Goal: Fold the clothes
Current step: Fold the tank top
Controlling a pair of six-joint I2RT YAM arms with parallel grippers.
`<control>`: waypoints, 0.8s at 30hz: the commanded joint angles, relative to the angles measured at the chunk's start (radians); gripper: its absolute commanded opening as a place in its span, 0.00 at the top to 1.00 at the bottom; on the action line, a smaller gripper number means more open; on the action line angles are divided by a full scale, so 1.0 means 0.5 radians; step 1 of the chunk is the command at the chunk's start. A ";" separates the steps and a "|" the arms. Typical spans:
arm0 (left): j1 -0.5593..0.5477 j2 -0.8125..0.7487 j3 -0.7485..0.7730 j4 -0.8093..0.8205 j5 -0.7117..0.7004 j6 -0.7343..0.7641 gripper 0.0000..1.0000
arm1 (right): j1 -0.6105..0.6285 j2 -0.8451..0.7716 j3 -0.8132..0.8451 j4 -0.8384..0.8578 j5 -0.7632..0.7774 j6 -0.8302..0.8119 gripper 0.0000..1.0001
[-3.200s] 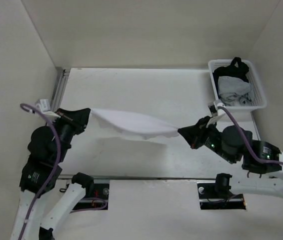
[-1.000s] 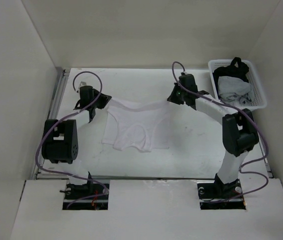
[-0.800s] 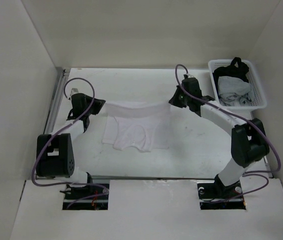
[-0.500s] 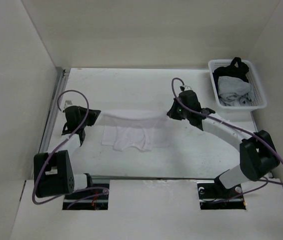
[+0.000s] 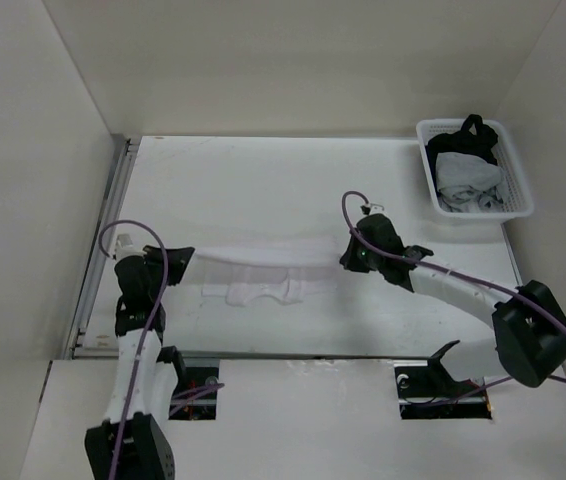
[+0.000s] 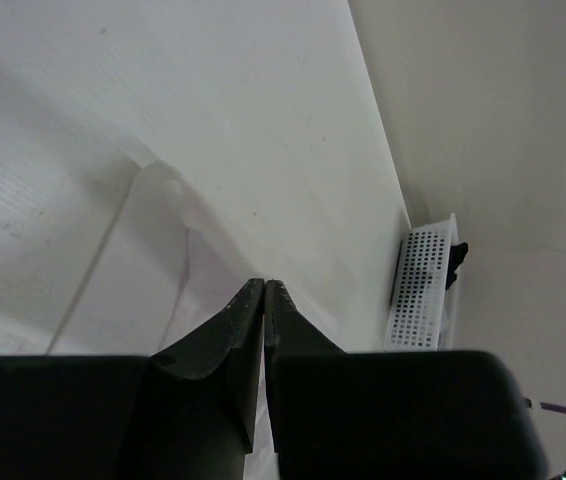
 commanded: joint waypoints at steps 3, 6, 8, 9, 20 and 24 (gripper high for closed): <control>0.102 -0.421 -0.083 -0.446 0.030 0.182 0.96 | 0.073 -0.057 -0.129 0.069 0.056 0.084 1.00; -0.014 -0.525 -0.104 -0.556 -0.077 0.163 0.96 | 0.113 -0.063 -0.185 0.082 0.068 0.109 1.00; -0.048 -0.626 -0.150 -0.645 -0.142 0.160 0.97 | 0.125 -0.078 -0.215 0.082 0.077 0.121 1.00; -0.045 -0.691 -0.178 -0.682 -0.157 0.160 0.97 | 0.126 -0.096 -0.231 0.082 0.080 0.124 1.00; -0.284 -0.801 -0.098 -1.124 -0.685 0.169 0.99 | 0.141 -0.161 -0.326 0.029 0.083 0.164 0.99; -0.223 -0.881 -0.049 -1.173 -0.701 0.169 0.98 | 0.190 -0.173 -0.332 -0.022 0.086 0.170 0.99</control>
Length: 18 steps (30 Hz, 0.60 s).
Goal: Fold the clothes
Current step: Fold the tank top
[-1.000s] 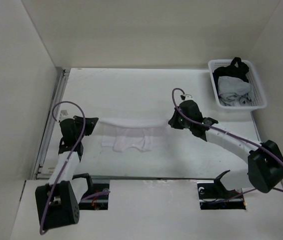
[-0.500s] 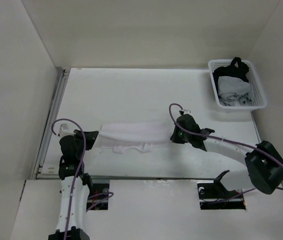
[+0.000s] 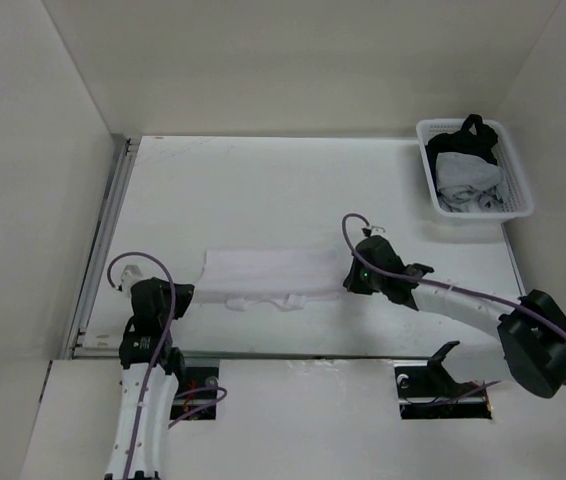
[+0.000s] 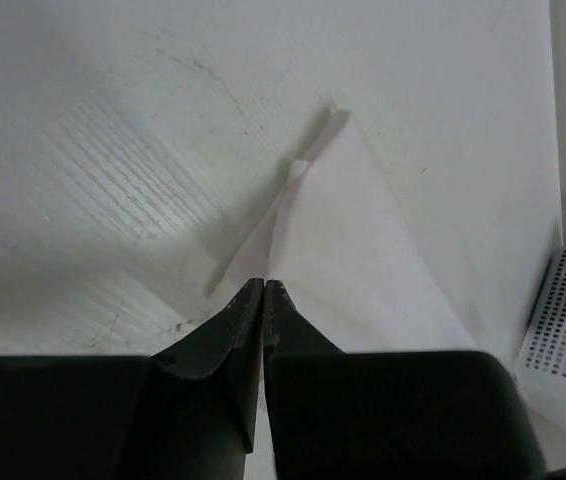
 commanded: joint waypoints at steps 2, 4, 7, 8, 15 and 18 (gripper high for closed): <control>0.030 -0.067 0.135 -0.053 -0.130 0.004 0.97 | 0.065 -0.060 -0.010 -0.030 0.047 0.029 0.98; 0.015 -0.064 0.144 -0.034 -0.130 0.025 0.90 | 0.077 -0.096 -0.022 -0.055 0.050 0.041 0.96; -0.003 -0.064 0.169 -0.043 -0.169 0.031 0.77 | 0.077 -0.167 -0.044 -0.098 0.056 0.057 0.82; -0.003 -0.076 0.184 -0.043 -0.194 0.037 0.74 | 0.077 -0.197 -0.029 -0.131 0.050 0.051 0.78; -0.141 0.141 0.386 0.214 -0.228 0.117 0.75 | 0.157 -0.364 0.229 -0.227 0.096 0.011 0.68; -0.474 0.585 0.417 0.563 -0.163 0.081 0.76 | 0.245 -0.110 0.367 -0.056 0.065 -0.050 0.86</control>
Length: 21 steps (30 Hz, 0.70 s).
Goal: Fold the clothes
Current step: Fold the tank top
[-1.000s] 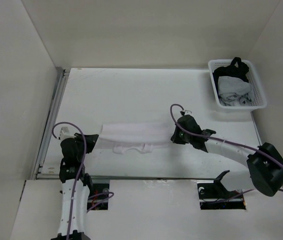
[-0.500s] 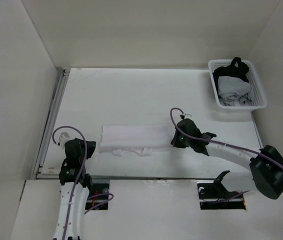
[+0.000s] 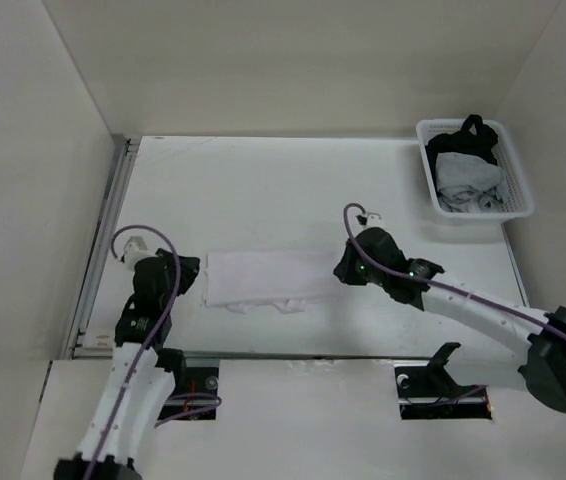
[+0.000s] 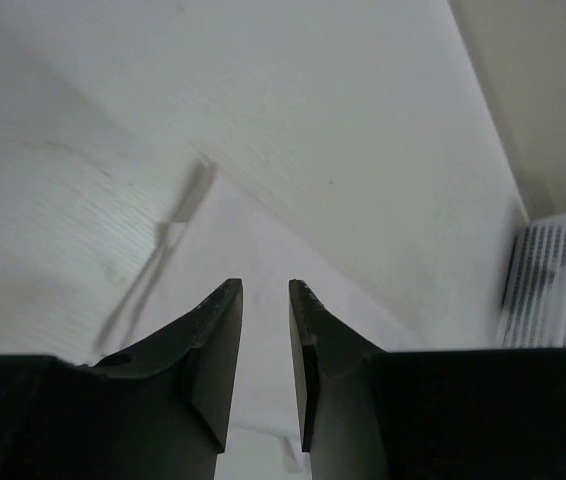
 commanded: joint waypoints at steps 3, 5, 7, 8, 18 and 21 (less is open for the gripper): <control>-0.725 0.795 0.156 0.697 -0.032 -0.007 0.76 | 0.170 0.518 0.313 0.303 -0.008 -0.071 0.97; -1.045 1.105 0.227 0.860 -0.130 -0.014 0.76 | 0.243 0.700 0.363 0.359 0.013 -0.029 0.98; -1.290 1.372 0.273 1.001 -0.186 -0.014 0.77 | 0.302 0.795 0.354 0.411 0.016 0.015 0.98; -1.364 1.483 0.279 1.068 -0.207 -0.014 0.78 | 0.326 0.844 0.332 0.447 0.019 0.039 0.98; -1.264 1.509 -0.079 1.370 -0.171 -0.188 0.79 | 0.376 0.830 0.059 0.629 0.035 0.196 0.90; -1.246 1.285 -0.168 1.354 -0.149 -0.201 0.78 | 0.373 0.621 0.025 0.610 0.035 0.174 0.80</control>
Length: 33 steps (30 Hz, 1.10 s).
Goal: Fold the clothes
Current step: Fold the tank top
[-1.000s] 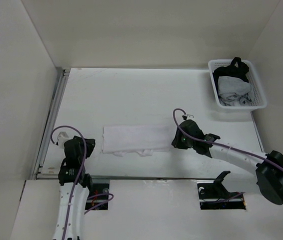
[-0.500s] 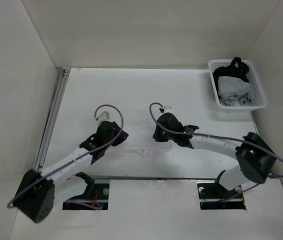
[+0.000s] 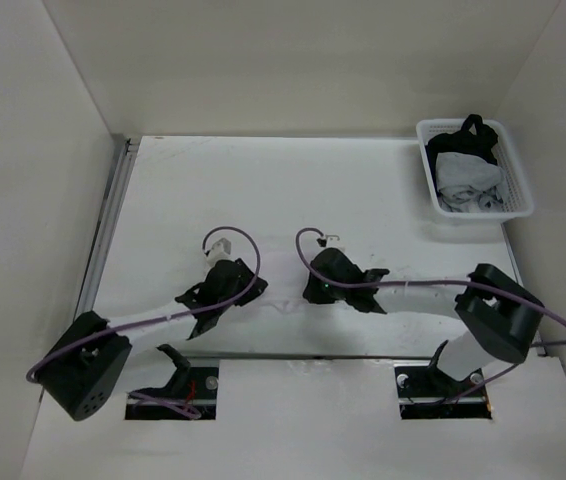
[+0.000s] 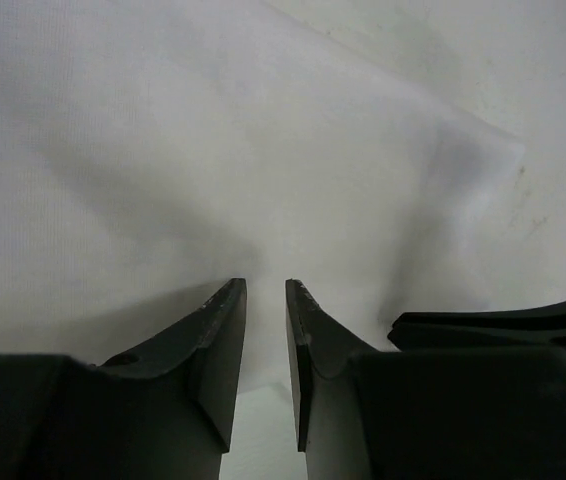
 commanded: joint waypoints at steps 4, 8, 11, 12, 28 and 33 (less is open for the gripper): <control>0.035 -0.464 -0.083 0.042 -0.027 -0.062 0.75 | -0.189 -0.474 -0.134 0.099 0.023 -0.020 0.68; 0.026 -0.349 0.015 0.041 0.000 -0.031 0.75 | -0.480 -0.438 -0.232 0.139 -0.013 -0.021 0.59; -0.063 -0.101 0.143 0.127 0.000 0.024 0.76 | -0.600 -0.358 -0.272 0.161 -0.084 0.047 0.55; -0.091 -0.018 0.174 0.167 -0.006 0.030 0.76 | -0.612 -0.330 -0.284 0.179 -0.108 0.062 0.54; -0.143 0.336 0.107 0.336 -0.003 -0.034 0.78 | -0.548 0.112 -0.487 0.823 -0.434 0.351 0.81; -0.220 0.477 0.229 0.358 0.000 -0.022 0.78 | -0.594 -0.203 -0.527 0.664 -0.342 0.308 0.89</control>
